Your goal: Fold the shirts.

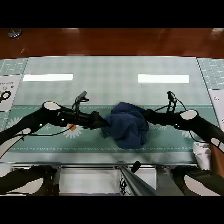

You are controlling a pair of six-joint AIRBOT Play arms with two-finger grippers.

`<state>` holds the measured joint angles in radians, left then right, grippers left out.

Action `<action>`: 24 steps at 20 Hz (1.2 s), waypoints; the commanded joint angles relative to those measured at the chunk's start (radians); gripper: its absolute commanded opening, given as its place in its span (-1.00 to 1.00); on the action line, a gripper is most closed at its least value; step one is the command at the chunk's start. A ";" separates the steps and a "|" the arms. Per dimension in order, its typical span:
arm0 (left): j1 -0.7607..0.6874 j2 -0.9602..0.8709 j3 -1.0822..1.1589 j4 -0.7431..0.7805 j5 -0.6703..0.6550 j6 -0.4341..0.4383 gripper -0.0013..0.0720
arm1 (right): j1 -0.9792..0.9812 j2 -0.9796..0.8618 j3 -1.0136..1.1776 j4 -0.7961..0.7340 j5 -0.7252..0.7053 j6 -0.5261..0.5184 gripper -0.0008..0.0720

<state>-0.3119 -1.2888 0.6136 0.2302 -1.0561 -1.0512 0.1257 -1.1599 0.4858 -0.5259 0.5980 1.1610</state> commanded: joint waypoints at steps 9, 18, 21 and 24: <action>0.443 0.624 0.358 -0.001 0.000 -0.022 -0.87 | 0.000 0.445 0.636 -0.608 0.190 0.239 -0.93; 0.517 0.690 0.790 -0.005 -0.030 -0.097 -0.87 | 0.000 0.508 0.976 -0.576 0.270 0.316 -0.92; 0.517 0.690 0.829 -0.005 -0.055 -0.135 -0.87 | 0.000 0.508 1.077 -0.608 0.270 0.316 -0.93; 0.517 0.690 0.829 0.073 -0.152 -0.206 -0.87 | 0.000 0.508 1.151 -0.690 0.271 0.317 -0.93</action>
<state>0.2035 -0.6006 1.4189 0.2382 -1.1320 -1.1904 0.1257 -0.6533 1.5593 -1.1503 0.8684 1.4731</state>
